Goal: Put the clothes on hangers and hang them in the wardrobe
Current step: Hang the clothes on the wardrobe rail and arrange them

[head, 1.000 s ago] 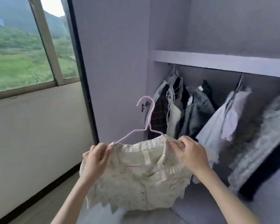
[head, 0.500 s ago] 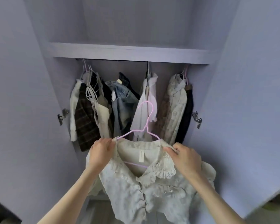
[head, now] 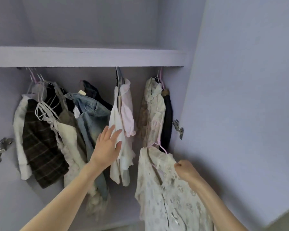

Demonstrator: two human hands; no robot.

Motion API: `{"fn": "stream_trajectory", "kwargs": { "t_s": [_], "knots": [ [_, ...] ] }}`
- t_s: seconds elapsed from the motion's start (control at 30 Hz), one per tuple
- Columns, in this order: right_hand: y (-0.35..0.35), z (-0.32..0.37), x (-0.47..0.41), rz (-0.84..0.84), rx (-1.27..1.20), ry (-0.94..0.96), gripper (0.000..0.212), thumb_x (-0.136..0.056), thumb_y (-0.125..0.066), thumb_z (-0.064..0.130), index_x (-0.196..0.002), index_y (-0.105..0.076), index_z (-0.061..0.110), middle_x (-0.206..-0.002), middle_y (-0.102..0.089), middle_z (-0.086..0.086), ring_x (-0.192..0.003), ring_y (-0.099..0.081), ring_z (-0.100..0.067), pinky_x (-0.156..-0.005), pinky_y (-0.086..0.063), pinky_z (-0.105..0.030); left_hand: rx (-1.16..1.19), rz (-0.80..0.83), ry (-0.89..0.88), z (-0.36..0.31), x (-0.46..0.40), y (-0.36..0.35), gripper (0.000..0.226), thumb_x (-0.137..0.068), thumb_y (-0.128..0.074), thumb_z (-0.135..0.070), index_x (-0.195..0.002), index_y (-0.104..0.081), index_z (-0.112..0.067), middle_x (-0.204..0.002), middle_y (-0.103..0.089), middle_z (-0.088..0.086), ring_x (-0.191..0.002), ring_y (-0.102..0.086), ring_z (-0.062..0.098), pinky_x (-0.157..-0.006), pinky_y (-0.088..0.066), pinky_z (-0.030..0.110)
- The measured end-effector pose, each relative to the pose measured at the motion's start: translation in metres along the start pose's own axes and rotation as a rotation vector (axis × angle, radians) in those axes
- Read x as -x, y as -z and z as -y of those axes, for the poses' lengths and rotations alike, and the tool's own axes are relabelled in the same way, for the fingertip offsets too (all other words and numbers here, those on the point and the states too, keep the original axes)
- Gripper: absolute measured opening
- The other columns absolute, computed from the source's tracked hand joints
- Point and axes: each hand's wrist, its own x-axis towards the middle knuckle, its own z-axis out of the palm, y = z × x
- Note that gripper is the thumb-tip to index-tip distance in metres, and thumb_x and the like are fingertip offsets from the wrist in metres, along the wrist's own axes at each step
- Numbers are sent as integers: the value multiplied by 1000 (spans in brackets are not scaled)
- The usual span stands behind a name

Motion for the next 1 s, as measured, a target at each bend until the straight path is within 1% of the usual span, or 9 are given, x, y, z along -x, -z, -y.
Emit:
{"fn": "stream_trajectory", "kwargs": {
  "t_s": [0.07,0.2,0.3,0.4,0.47,0.6,0.77,0.87,1.0],
  "knots": [
    [0,15,-19,36,-119,26,25,-90,-35,5,-66,-31,13,-63,-30,-2,-55,-29,-14,-52,-23,-27,-77,-100,-93,-5,-33,12,46,-94,-48,-15,-139,-41,-13,-150,-27,13,-142,-11,32,-114,-13,48],
    [4,53,-56,73,-276,159,17,-95,-37,10,-78,-39,11,-74,-34,-6,-68,-35,-18,-66,-32,-28,-183,-289,-199,-13,-93,37,44,-94,-42,-12,-138,-41,-12,-149,-28,16,-141,-14,36,-112,-14,54],
    [12,90,-83,48,-319,313,29,-98,-40,14,-69,-36,13,-64,-32,2,-56,-31,-10,-53,-29,-17,-204,-366,-164,-20,-135,55,52,-93,-39,-14,-144,-31,-14,-153,-17,16,-142,-5,37,-110,-7,57],
    [20,126,-114,-9,-353,412,24,-99,-39,15,-76,-46,10,-65,-37,3,-56,-34,-6,-48,-29,-13,-314,-417,-159,-19,-171,66,62,-92,-49,-17,-147,-21,-17,-154,-10,17,-141,-1,39,-108,-1,59],
    [24,148,-136,-38,-409,408,20,-99,-39,16,-85,-51,7,-67,-40,3,-58,-36,-6,-50,-31,-13,-380,-409,-152,-10,-188,68,66,-91,-53,-22,-147,-18,-19,-154,-11,17,-141,-3,39,-107,-2,62],
    [30,181,-182,-93,-528,368,28,-98,-41,18,-70,-47,19,-66,-41,4,-58,-37,-8,-56,-32,-21,-437,-408,-137,12,-207,66,76,-87,-58,-23,-148,-12,-22,-155,-10,14,-141,-6,36,-105,-8,66],
    [26,204,-222,-143,-597,370,25,-98,-41,17,-75,-50,20,-69,-42,6,-63,-40,-6,-60,-34,-19,-503,-456,-200,27,-210,64,73,-88,-56,-24,-148,-14,-23,-155,-9,11,-142,-6,33,-106,-6,65],
    [30,224,-242,-166,-586,335,23,-98,-41,17,-76,-49,18,-67,-40,4,-60,-37,-7,-58,-33,-20,-503,-475,-206,29,-210,63,69,-90,-51,-25,-148,-13,-24,-156,-8,9,-143,-5,31,-107,-5,64],
    [34,226,-265,-217,-537,263,40,-96,-40,10,-57,-33,17,-58,-30,1,-50,-26,-10,-47,-25,-21,-511,-508,-189,29,-211,59,67,-90,-47,-22,-149,-14,-24,-156,-10,8,-143,-7,31,-108,-6,64]
  ]
}}
